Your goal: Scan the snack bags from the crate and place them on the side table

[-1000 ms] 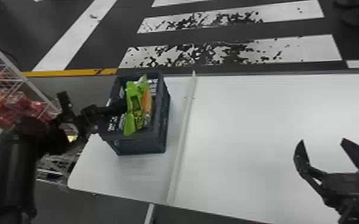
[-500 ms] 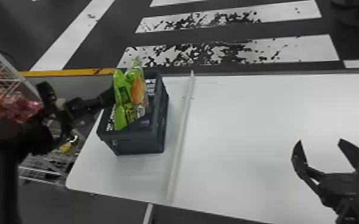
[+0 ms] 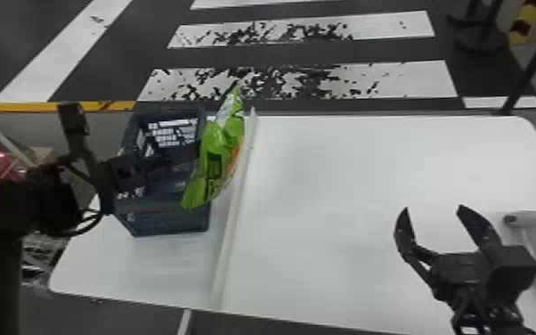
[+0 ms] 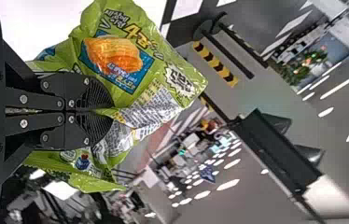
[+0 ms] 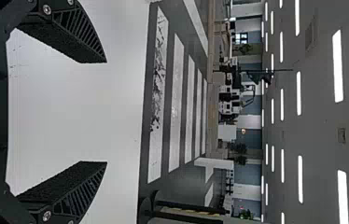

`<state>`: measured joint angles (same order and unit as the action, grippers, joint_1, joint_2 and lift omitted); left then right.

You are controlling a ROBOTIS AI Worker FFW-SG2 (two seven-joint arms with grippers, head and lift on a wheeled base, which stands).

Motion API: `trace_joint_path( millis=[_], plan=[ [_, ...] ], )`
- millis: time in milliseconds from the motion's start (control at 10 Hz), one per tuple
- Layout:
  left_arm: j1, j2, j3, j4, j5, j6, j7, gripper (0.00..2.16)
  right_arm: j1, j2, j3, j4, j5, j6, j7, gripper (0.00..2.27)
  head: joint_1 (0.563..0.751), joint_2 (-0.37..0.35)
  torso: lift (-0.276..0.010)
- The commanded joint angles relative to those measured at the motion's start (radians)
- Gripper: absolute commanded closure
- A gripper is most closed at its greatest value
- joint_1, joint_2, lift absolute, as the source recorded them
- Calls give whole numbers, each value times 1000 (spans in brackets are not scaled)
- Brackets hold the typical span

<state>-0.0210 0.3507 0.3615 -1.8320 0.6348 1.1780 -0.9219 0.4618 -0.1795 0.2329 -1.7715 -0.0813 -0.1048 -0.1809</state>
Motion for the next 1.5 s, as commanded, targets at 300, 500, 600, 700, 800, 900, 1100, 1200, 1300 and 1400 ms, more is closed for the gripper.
trace_joint_path(
  millis=[300, 500, 600, 700, 800, 900, 1100, 1200, 1300, 1400],
  plan=[
    [-16, -118, -394, -47, -431, -194, 35, 2135, 17, -1, -14, -23, -2, 0, -5, 107, 695, -28, -50],
    [-31, -185, -547, 43, -578, -323, 97, 2135, 21, -1, -14, -32, -2, 0, -20, 110, 695, -95, -50],
    [-46, -193, -625, 88, -589, -347, 146, 2138, 28, -1, -17, -37, -2, 0, -26, 110, 695, -136, -50],
    [-50, -208, -693, 125, -626, -390, 201, 2138, 32, -1, -23, -42, -2, 0, -31, 110, 695, -175, -50],
    [-51, -231, -733, 171, -638, -415, 235, 2135, 37, -1, -26, -45, -2, 0, -34, 110, 695, -195, -50],
    [-51, -240, -768, 209, -646, -458, 273, 1902, 38, -1, -27, -46, -2, 0, -43, 110, 695, -231, -50],
    [-34, -243, -783, 231, -638, -510, 327, -2, 38, -1, -29, -46, -6, 0, -43, 110, 695, -282, -50],
    [-23, -243, -774, 226, -635, -525, 339, -2, 38, -1, -29, -46, -6, -3, -43, 110, 695, -287, -50],
    [-2, -242, -747, 218, -630, -547, 344, 26, 38, 0, -29, -46, -8, -6, -45, 110, 695, -290, -50],
    [12, -237, -727, 207, -619, -553, 354, 33, 38, 0, -29, -46, -8, -6, -45, 110, 695, -286, -50]
  ],
)
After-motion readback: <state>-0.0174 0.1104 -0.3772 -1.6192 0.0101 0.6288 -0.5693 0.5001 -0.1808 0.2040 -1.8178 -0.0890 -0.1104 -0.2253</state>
